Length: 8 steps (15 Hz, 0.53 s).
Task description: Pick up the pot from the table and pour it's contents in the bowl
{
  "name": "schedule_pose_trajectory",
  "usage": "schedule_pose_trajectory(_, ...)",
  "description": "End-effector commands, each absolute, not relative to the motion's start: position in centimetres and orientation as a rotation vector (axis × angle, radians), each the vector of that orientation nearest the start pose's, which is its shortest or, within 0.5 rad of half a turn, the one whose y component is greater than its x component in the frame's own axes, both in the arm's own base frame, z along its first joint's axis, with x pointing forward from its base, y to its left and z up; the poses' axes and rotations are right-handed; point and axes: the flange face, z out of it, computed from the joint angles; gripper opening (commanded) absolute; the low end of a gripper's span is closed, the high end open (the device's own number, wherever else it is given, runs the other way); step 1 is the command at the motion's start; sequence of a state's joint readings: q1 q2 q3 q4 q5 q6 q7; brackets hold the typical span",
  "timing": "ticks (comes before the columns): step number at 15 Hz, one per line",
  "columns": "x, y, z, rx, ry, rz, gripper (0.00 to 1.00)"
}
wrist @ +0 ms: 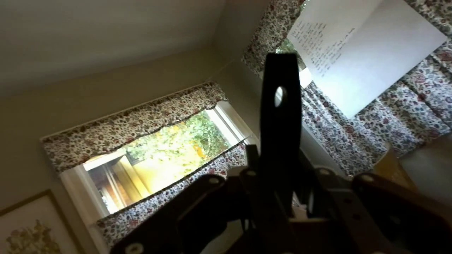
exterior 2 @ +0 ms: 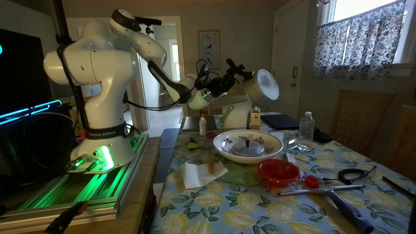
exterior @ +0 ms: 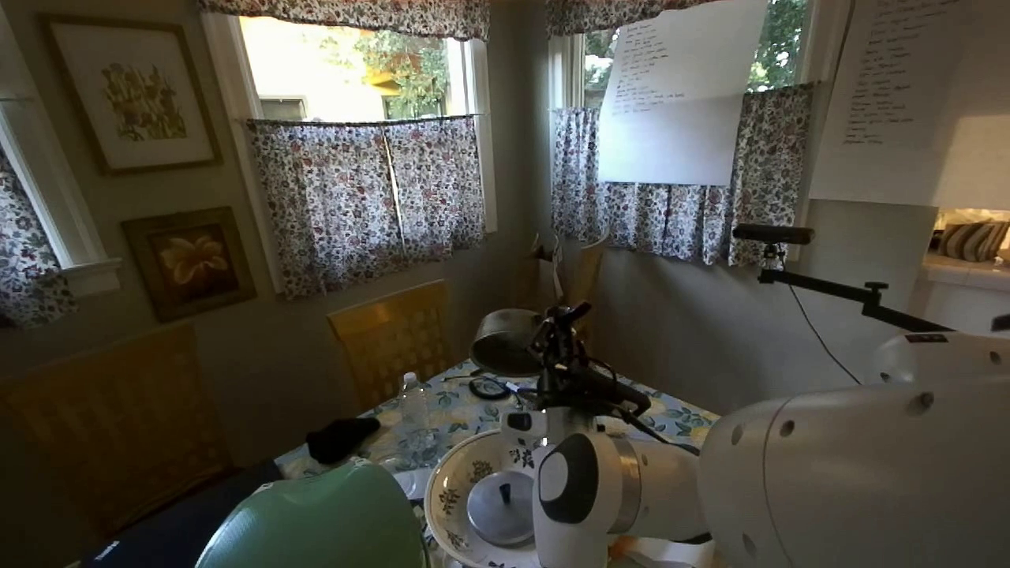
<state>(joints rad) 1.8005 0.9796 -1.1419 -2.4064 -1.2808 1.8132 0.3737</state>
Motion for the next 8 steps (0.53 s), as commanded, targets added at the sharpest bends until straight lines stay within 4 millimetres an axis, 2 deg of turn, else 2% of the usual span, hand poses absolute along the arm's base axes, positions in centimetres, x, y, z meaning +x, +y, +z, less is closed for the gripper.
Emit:
schedule_pose_trajectory(1, 42.85, 16.88, 23.49, 0.731, 0.644, -0.075, 0.06)
schedule_pose_trajectory(8, 42.98, 17.38, 23.41, 0.699, 0.605, -0.088, 0.06)
